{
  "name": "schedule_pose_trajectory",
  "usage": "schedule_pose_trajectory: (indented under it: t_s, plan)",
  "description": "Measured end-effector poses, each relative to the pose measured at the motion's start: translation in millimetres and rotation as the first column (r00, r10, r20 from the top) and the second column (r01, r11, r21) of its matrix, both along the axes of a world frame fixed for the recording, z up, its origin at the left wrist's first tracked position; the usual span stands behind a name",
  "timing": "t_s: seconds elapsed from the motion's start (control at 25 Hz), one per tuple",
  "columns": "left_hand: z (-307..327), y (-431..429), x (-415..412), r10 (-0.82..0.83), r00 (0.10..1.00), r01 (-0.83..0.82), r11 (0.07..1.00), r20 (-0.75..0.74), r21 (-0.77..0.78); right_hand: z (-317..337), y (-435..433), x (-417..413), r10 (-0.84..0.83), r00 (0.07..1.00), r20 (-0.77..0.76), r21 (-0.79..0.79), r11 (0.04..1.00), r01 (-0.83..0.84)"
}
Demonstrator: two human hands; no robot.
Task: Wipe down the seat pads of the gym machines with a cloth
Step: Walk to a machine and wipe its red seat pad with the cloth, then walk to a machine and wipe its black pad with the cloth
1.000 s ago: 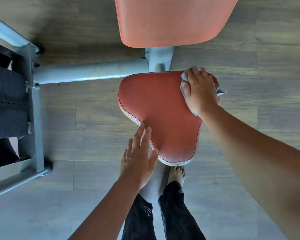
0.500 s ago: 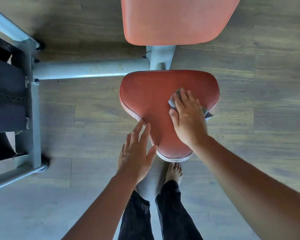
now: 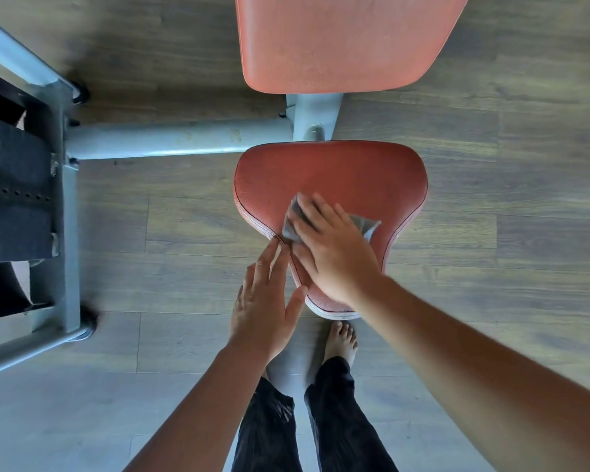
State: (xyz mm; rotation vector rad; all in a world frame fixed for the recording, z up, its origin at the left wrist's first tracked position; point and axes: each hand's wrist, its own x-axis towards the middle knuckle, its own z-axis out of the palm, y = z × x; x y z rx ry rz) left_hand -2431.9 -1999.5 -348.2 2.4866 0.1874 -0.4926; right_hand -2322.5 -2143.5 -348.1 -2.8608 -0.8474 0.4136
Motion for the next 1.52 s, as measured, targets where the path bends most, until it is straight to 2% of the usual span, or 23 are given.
schedule_pose_trajectory:
  t_s: [0.08,0.16,0.2,0.28,0.36,0.56,0.8,0.92,1.08,1.2,1.36,1.52]
  plan:
    - [1,1,0,-0.007,1.000,0.008,1.000,-0.006,0.002,11,-21,-37,0.051,0.998,-0.033,0.066,0.997,-0.049]
    - [0,3,1,-0.014,1.000,0.014,1.000,0.005,0.001,2,-30,1,0.009,1.000,-0.018,0.037,0.999,-0.008]
    - [-1,3,1,-0.017,1.000,0.017,1.000,0.008,0.003,-6,-29,37,-0.125,0.992,-0.010,-0.004,0.992,0.125]
    - [-1,4,2,-0.016,1.000,0.016,1.000,0.007,0.011,-13,-39,107,-0.403,0.915,-0.018,-0.123,0.909,0.398]
    - [-1,4,3,-0.013,1.000,0.013,1.000,0.008,0.014,-20,-50,112,-0.527,0.849,-0.037,-0.119,0.846,0.520]
    - [5,3,4,-0.014,1.000,0.014,1.000,-0.011,0.007,-5,-45,-18,-0.410,0.908,-0.086,0.049,0.909,0.415]
    - [17,20,26,-0.116,0.992,0.121,0.988,-0.057,0.093,-6,-43,29,-0.392,0.906,-0.162,0.236,0.876,0.421]
    - [49,26,51,-0.208,0.972,0.223,0.964,-0.110,0.145,43,-48,32,-0.471,0.837,-0.278,0.309,0.782,0.542]
    - [128,20,83,-0.300,0.951,0.309,0.930,-0.077,0.198,139,-67,17,-0.552,0.736,-0.392,0.351,0.650,0.674]
    - [204,0,92,-0.385,0.923,0.380,0.901,-0.020,0.210,218,-92,-10,-0.611,0.681,-0.403,0.429,0.531,0.731]
    - [287,-40,100,-0.541,0.839,0.515,0.822,0.051,0.244,312,-124,-51,-0.685,0.590,-0.427,0.512,0.355,0.782]
    - [352,-100,105,-0.679,0.728,0.634,0.719,0.094,0.283,378,-180,-86,-0.784,0.511,-0.352,0.504,0.301,0.810]
